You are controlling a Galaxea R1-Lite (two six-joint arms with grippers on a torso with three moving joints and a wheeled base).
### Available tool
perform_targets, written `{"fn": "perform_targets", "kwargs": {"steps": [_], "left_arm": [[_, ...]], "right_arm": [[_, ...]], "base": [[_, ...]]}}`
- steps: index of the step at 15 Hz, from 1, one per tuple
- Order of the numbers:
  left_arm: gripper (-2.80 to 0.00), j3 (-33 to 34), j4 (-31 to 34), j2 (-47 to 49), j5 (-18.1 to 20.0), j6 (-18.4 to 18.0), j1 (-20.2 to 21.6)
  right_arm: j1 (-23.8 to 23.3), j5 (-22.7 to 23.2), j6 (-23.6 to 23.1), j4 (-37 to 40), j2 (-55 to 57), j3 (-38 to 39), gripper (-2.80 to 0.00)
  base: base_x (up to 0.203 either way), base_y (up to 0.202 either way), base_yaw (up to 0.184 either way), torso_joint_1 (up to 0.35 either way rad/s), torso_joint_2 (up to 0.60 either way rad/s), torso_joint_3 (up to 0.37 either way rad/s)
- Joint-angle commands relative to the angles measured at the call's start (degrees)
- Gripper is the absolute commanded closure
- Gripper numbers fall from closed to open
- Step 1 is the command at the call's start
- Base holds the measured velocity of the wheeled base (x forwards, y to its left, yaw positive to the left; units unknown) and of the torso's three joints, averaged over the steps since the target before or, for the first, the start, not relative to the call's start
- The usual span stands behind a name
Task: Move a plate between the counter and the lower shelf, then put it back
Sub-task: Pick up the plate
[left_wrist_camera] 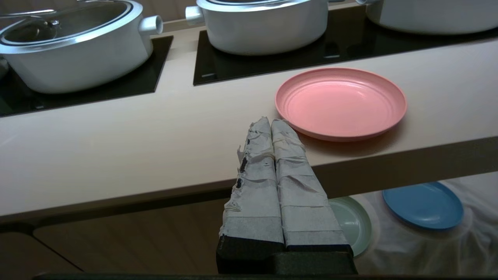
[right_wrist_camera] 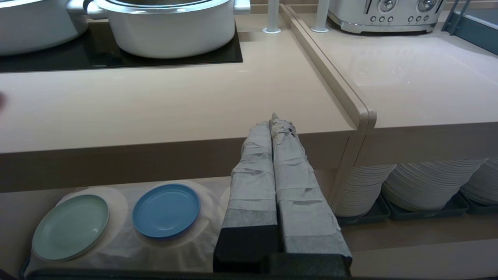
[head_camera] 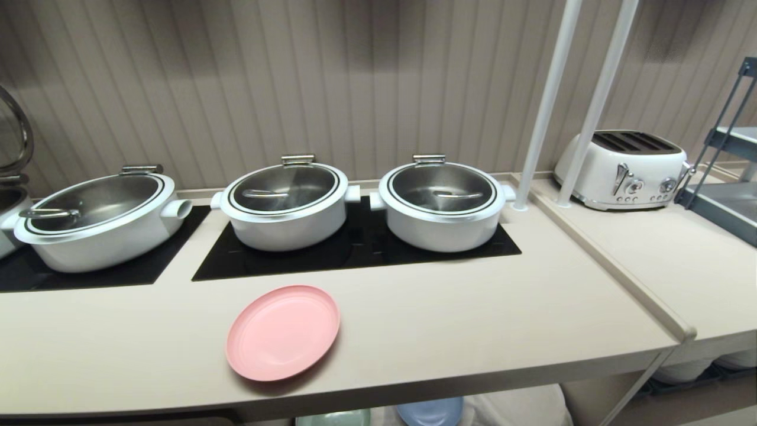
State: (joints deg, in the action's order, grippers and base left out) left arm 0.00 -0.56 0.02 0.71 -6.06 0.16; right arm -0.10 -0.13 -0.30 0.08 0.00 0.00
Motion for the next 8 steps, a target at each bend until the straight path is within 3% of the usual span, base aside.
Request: {"fn": "perform_targets", "kwargs": {"steps": [1,3,8], "left_arm": [[0.0,-0.6,-2.0,0.0,0.2,0.2,0.0],[0.0,-1.7,-3.3,0.0,2.8,0.0,0.0],[0.0,-6.1,-2.4,0.6,4.6,-0.3,0.0]], "right_arm": [[0.0,0.0,0.0,0.0,0.0,0.0,0.0],[0.0,0.0,0.0,0.0,0.0,0.0,0.0],[0.0,0.0,0.0,0.0,0.0,0.0,0.0]], "base": [[0.0,0.0,0.0,0.0,0.0,0.0],[0.0,0.0,0.0,0.0,0.0,0.0],[0.0,0.0,0.0,0.0,0.0,0.0]]}}
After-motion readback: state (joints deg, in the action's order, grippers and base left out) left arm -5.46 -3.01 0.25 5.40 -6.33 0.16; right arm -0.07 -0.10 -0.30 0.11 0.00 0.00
